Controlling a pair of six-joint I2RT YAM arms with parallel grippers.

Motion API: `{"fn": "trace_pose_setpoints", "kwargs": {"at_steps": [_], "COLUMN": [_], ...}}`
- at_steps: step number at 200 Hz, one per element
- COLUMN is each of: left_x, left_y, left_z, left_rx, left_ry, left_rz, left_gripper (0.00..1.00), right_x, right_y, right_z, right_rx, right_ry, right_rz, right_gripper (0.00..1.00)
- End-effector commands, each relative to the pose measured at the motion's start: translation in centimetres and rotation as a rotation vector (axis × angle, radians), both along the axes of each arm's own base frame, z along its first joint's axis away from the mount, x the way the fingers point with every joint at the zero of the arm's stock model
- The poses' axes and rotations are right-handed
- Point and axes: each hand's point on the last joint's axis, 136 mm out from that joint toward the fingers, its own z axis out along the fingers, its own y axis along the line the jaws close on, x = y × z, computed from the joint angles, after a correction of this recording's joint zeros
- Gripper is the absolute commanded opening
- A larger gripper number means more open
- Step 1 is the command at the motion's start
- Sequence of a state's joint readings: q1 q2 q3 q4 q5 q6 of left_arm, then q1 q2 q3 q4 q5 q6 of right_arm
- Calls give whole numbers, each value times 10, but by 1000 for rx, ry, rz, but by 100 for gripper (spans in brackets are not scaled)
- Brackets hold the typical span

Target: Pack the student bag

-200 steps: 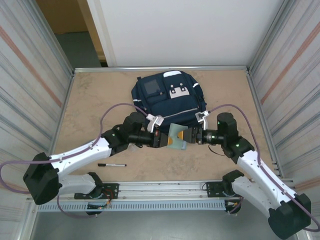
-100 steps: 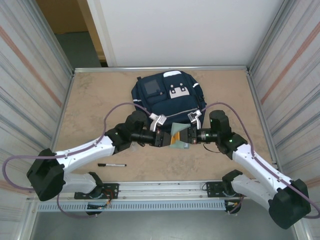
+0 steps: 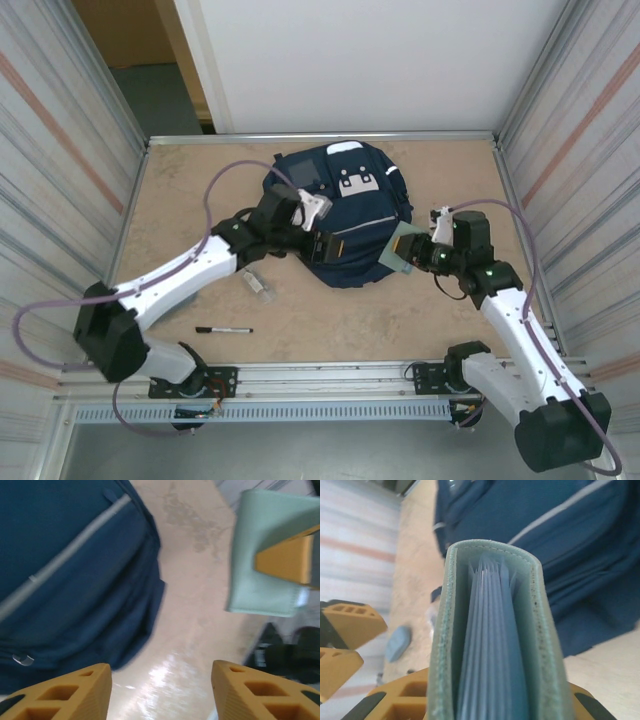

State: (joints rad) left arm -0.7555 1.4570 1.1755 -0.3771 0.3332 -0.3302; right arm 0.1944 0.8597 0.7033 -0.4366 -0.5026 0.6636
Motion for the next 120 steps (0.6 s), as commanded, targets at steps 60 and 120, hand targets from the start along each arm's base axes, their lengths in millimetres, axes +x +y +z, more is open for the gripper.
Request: {"fn": "trace_pose_setpoints", "kwargs": {"at_steps": [60, 120], "left_x": [62, 100], "left_y": [-15, -9], "left_z": [-100, -130], "left_rx": [543, 733], "left_ry": [-161, -215], "left_rz": [-203, -135], "left_gripper": [66, 60], "right_x": [0, -9], "right_y": [-40, -40], "right_z": [7, -7], "right_rx": [-137, -73], "right_ry": [-79, -35], "right_rz": [-157, -172], "right_gripper": [0, 0]}}
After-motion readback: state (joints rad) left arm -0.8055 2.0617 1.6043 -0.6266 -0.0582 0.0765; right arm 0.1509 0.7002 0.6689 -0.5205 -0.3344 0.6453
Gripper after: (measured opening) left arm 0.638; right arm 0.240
